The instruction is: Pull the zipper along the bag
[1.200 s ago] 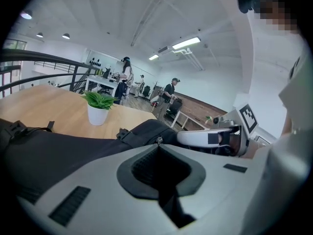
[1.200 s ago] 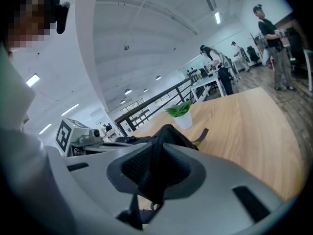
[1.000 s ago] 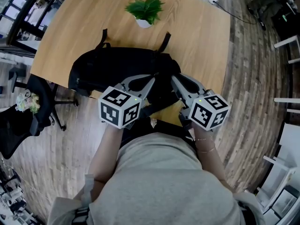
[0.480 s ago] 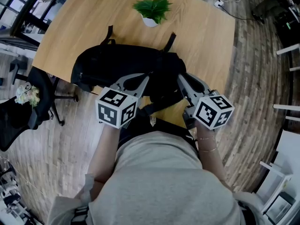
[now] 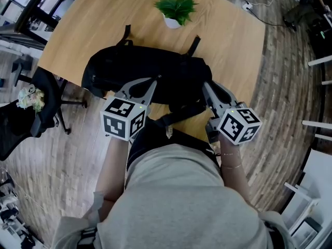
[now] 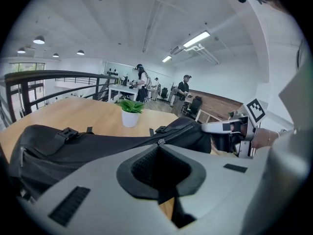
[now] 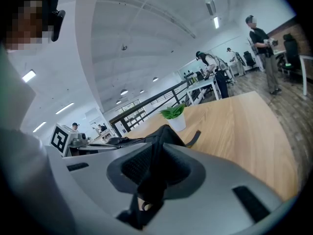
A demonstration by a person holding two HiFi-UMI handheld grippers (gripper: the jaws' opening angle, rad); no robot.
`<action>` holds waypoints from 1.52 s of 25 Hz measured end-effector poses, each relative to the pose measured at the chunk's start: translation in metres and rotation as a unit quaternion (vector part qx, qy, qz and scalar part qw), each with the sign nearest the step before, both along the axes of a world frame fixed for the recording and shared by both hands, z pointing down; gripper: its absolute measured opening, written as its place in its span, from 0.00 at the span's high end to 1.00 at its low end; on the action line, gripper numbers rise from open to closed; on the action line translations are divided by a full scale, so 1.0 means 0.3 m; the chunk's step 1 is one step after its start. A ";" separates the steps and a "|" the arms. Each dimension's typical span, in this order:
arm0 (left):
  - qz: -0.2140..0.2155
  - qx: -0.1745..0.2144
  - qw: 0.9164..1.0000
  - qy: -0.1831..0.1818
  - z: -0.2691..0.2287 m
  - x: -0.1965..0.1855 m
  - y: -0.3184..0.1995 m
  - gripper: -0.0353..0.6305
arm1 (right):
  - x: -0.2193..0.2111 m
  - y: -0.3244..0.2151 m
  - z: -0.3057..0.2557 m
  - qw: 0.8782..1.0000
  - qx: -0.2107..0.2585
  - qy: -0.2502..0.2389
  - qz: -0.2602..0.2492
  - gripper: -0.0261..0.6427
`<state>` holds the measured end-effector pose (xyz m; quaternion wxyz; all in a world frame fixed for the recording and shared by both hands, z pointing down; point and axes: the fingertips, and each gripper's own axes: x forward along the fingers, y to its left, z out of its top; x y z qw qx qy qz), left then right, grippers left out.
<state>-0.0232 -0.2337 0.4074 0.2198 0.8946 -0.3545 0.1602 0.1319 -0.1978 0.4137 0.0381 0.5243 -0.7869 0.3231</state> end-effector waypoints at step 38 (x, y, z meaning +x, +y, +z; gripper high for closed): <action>-0.050 0.038 0.998 -0.014 -0.045 -0.098 -0.041 0.92 | -0.427 -0.124 -0.166 0.885 0.143 0.356 -0.265 0.73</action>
